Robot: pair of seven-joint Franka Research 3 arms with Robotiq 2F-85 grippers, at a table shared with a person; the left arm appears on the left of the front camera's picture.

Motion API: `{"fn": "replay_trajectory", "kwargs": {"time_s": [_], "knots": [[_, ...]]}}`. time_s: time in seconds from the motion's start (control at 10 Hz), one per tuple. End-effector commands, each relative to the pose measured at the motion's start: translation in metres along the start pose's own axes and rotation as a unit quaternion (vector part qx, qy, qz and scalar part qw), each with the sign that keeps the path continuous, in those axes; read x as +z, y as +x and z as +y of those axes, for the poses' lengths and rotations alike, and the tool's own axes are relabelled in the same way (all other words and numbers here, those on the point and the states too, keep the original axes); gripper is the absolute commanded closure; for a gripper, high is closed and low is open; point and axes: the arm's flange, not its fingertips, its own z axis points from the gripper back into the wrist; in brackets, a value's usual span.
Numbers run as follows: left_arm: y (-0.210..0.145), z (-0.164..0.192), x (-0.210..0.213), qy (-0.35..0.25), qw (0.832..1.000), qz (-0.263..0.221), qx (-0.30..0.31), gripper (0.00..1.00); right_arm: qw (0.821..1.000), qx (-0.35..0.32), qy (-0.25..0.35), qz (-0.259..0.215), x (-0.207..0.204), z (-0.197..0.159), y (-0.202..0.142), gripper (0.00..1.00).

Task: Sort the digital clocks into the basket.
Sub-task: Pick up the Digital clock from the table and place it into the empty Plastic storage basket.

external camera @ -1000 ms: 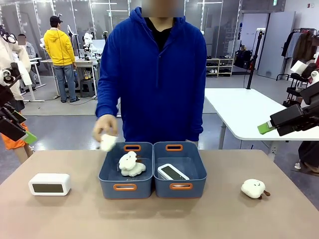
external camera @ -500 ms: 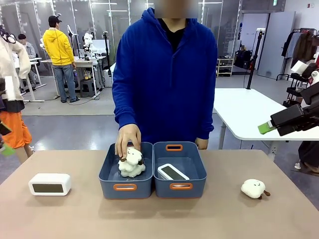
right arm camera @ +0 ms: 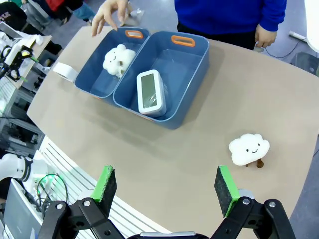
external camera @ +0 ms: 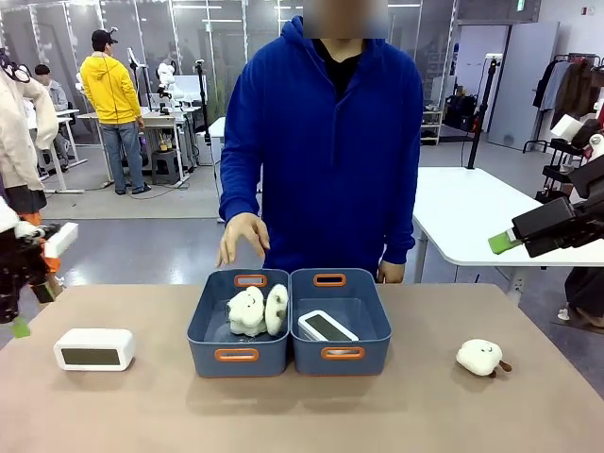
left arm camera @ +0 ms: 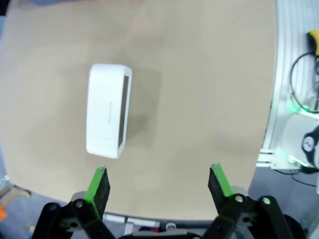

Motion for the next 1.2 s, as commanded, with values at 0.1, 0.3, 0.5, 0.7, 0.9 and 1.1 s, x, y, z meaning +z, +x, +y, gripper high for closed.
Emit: {"fn": "replay_trajectory", "kwargs": {"time_s": [0.1, 0.3, 0.5, 0.7, 0.9, 1.1], "knots": [[0.000, 0.000, 0.000, 0.000, 1.000, 0.000, 0.000, 0.00, 1.000, -0.008, -0.008, 0.001, -0.001, 0.002, 0.000, 0.00], [0.000, 0.000, 0.000, 0.000, 1.000, 0.000, 0.000, 0.00, 1.000, -0.008, -0.008, 0.001, -0.001, 0.002, 0.000, 0.00], [0.010, 0.023, -0.024, 0.004, 1.000, 0.008, -0.003, 0.00, 1.000, -0.008, -0.008, 0.001, -0.001, 0.002, 0.000, 0.00], [0.011, 0.047, -0.061, 0.024, 1.000, -0.004, -0.019, 0.00, 1.000, -0.008, -0.008, 0.001, -0.001, 0.002, 0.000, 0.00], [0.009, 0.058, -0.086, 0.025, 0.999, 0.013, -0.016, 0.00, 1.000, -0.008, -0.008, 0.001, -0.001, 0.002, 0.000, 0.00], [0.010, 0.064, -0.103, 0.020, 1.000, -0.001, -0.018, 0.00, 1.000, -0.008, -0.008, 0.001, -0.001, 0.002, 0.000, 0.00]]}}
